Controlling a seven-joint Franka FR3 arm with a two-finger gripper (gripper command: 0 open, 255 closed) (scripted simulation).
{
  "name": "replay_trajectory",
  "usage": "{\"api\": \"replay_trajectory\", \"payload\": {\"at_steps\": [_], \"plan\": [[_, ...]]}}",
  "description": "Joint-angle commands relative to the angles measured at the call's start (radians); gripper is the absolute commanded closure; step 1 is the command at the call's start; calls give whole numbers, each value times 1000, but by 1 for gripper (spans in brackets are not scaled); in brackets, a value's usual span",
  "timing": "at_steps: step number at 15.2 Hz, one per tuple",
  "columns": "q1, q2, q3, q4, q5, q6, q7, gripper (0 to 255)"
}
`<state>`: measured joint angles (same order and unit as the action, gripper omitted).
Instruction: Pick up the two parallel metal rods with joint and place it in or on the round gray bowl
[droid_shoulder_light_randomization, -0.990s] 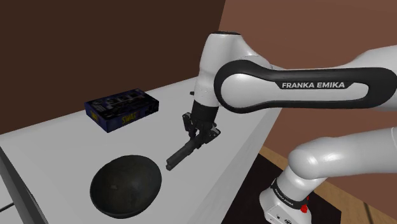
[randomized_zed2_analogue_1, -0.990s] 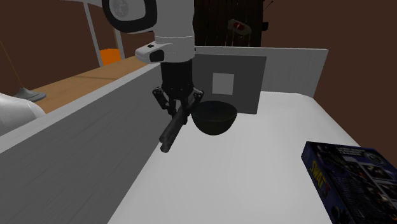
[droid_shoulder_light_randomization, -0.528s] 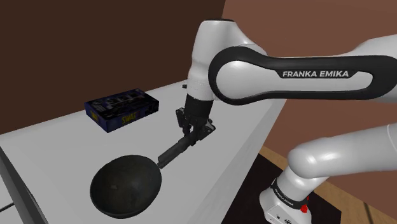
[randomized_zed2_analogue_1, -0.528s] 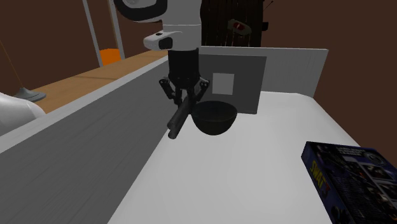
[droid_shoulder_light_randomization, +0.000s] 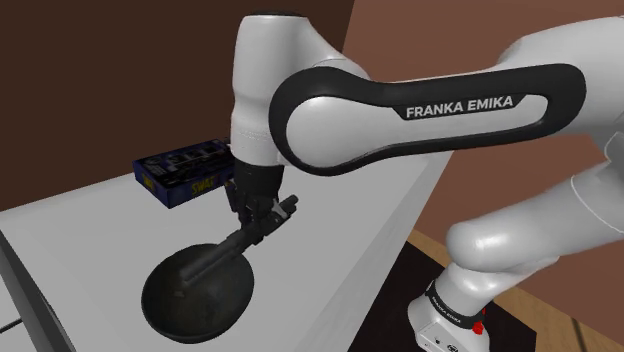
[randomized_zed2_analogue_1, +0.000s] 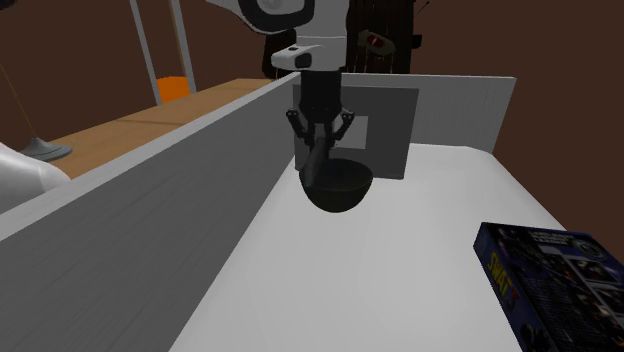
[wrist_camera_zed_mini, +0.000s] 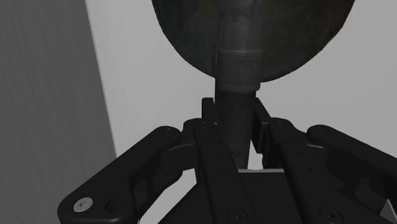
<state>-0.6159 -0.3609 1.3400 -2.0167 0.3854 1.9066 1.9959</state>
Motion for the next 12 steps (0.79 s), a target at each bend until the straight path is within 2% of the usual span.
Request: {"api": "replay_trajectory", "payload": {"at_steps": [1, 3, 5, 12], "plan": [[-177, 58, 215, 82, -46, 11, 70, 255], [-375, 20, 413, 173, -15, -14, 78, 255], [-497, -62, 510, 268, 54, -55, 61, 255], [-509, -97, 536, 204, 98, 20, 32, 255]]}}
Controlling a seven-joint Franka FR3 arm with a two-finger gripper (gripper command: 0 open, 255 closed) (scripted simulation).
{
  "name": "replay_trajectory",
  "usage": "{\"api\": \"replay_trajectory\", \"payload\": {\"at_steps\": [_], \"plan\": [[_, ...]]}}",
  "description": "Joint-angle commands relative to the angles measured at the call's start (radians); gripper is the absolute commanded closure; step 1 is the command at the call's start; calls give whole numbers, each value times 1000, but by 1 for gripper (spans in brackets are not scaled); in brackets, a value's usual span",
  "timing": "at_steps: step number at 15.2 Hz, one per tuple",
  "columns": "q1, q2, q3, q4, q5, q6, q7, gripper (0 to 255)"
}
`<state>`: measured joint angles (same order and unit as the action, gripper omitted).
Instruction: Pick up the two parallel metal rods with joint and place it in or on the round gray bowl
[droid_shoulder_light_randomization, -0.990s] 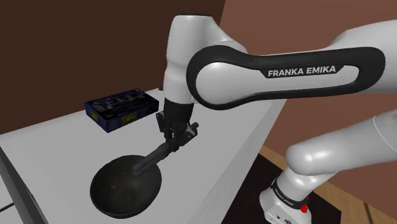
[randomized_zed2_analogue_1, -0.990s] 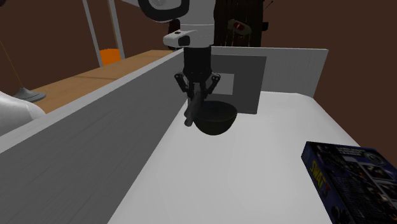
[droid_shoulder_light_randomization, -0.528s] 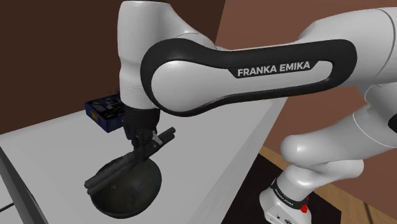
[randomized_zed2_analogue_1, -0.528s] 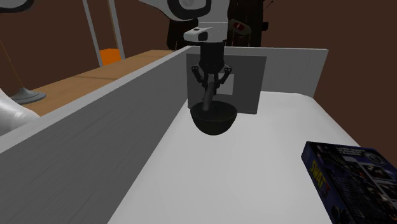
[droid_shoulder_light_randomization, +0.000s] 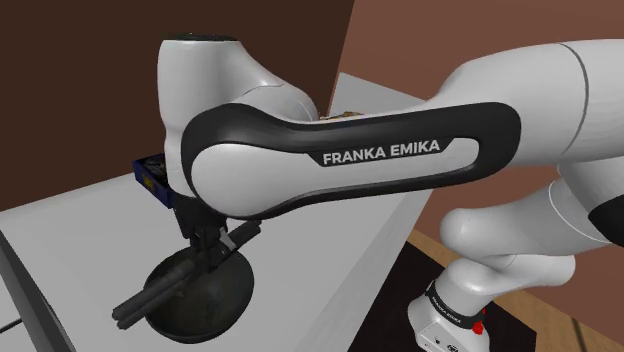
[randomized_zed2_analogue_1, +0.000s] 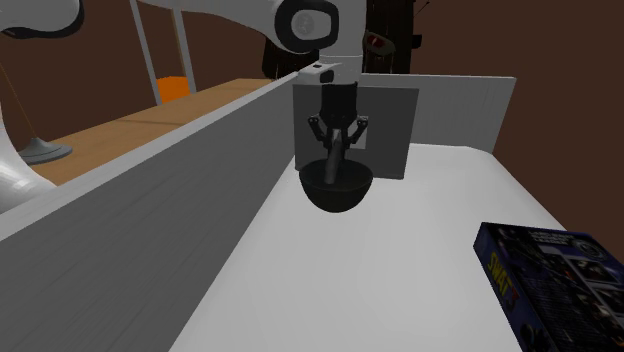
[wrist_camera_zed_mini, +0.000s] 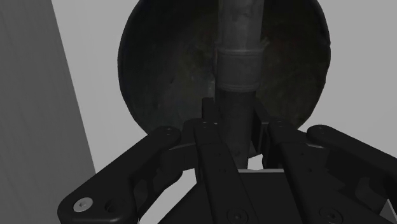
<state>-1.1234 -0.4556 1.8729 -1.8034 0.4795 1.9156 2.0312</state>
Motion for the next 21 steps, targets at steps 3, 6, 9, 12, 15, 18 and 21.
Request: {"api": "replay_trajectory", "payload": {"at_steps": [3, 6, 9, 12, 15, 18, 21], "plan": [[-12, -17, 21, -33, 23, 42, -16, 255], [-25, -33, 41, -55, 42, 72, -28, 255], [-24, -33, 41, -55, 43, 72, -29, 255], [-24, -33, 40, -55, 43, 72, -29, 255], [-23, -33, 39, -55, 42, 72, -29, 0], [-24, -33, 40, -55, 43, 72, -29, 0], [-4, -7, 7, -19, 10, 21, -9, 0]]}}
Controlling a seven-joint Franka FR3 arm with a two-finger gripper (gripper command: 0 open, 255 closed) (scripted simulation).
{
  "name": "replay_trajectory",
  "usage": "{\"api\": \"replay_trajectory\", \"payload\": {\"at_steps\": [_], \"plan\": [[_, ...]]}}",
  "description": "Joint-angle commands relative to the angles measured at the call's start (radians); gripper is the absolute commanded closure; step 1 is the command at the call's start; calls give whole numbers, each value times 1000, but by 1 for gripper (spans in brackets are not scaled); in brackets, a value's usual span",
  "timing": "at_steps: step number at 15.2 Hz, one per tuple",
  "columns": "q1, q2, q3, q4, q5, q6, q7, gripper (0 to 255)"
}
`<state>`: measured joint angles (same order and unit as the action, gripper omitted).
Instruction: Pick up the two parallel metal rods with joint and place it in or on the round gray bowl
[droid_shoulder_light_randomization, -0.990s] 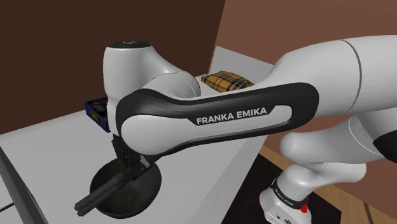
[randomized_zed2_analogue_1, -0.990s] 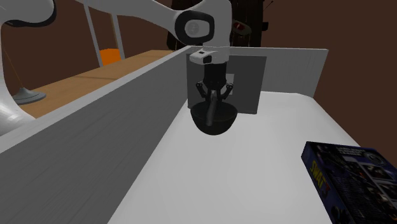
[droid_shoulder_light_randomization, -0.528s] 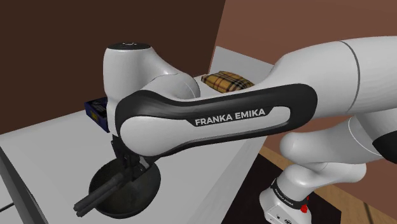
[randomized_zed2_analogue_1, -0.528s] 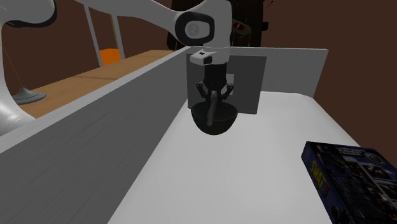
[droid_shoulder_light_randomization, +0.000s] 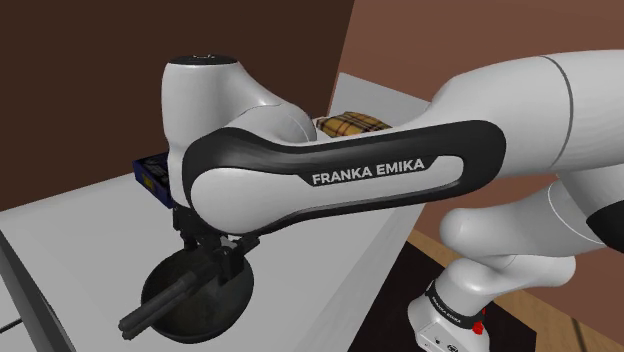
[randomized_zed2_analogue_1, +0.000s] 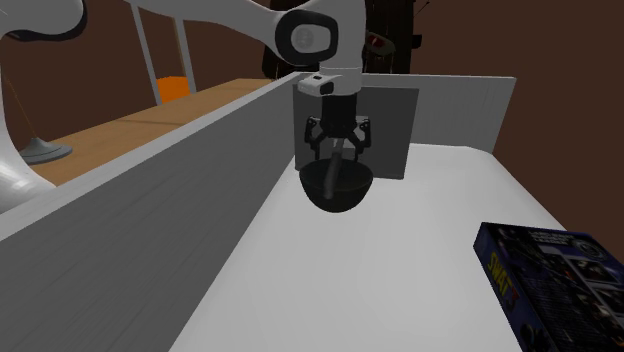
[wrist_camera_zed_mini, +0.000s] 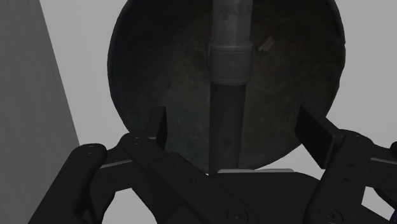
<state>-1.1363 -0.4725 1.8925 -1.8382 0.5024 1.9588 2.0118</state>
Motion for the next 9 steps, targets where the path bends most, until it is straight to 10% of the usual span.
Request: {"api": "replay_trajectory", "payload": {"at_steps": [1, 9], "plan": [[18, 22, -27, 37, -28, -48, 20, 0], [23, 30, -37, 54, -39, -70, 27, 0]]}}
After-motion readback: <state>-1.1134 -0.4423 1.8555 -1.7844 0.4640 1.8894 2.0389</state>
